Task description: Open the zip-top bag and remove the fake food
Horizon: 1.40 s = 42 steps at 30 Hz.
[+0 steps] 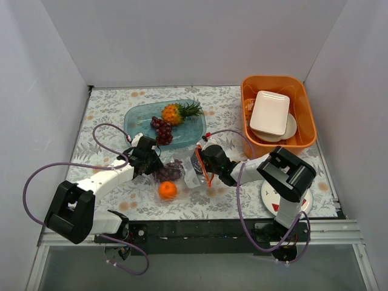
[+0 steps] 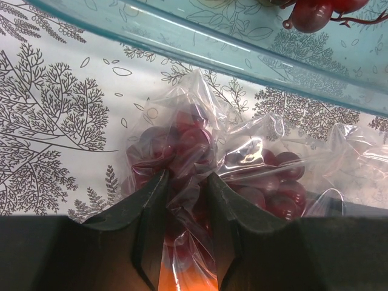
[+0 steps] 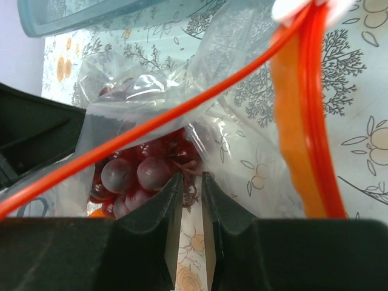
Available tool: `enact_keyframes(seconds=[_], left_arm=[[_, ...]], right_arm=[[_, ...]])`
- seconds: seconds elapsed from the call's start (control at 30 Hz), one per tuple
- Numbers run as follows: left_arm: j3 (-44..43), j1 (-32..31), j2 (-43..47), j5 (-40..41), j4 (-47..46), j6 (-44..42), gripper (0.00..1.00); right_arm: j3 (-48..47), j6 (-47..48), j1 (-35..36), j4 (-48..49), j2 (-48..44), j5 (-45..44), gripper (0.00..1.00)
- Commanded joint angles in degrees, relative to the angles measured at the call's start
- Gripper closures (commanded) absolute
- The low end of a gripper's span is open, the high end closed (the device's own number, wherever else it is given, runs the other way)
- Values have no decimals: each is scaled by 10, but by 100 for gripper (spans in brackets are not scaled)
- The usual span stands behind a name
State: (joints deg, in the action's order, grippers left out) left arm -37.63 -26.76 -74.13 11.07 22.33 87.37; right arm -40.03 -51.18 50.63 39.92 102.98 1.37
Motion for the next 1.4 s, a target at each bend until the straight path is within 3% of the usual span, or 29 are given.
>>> enact_keyframes(seconds=[0.0, 0.23, 0.9, 1.37], left_arm=[[34, -6, 0, -15, 53, 1, 69], [49, -6, 7, -20, 46, 3, 69], [50, -6, 7, -25, 40, 1, 69], [48, -6, 6, -25, 38, 1, 70]], right_arm=[[-32, -10, -1, -26, 8, -39, 74], [-44, -21, 2, -70, 14, -68, 70], [-22, -51, 8, 31, 29, -20, 64], [-5, -61, 8, 53, 23, -18, 72]])
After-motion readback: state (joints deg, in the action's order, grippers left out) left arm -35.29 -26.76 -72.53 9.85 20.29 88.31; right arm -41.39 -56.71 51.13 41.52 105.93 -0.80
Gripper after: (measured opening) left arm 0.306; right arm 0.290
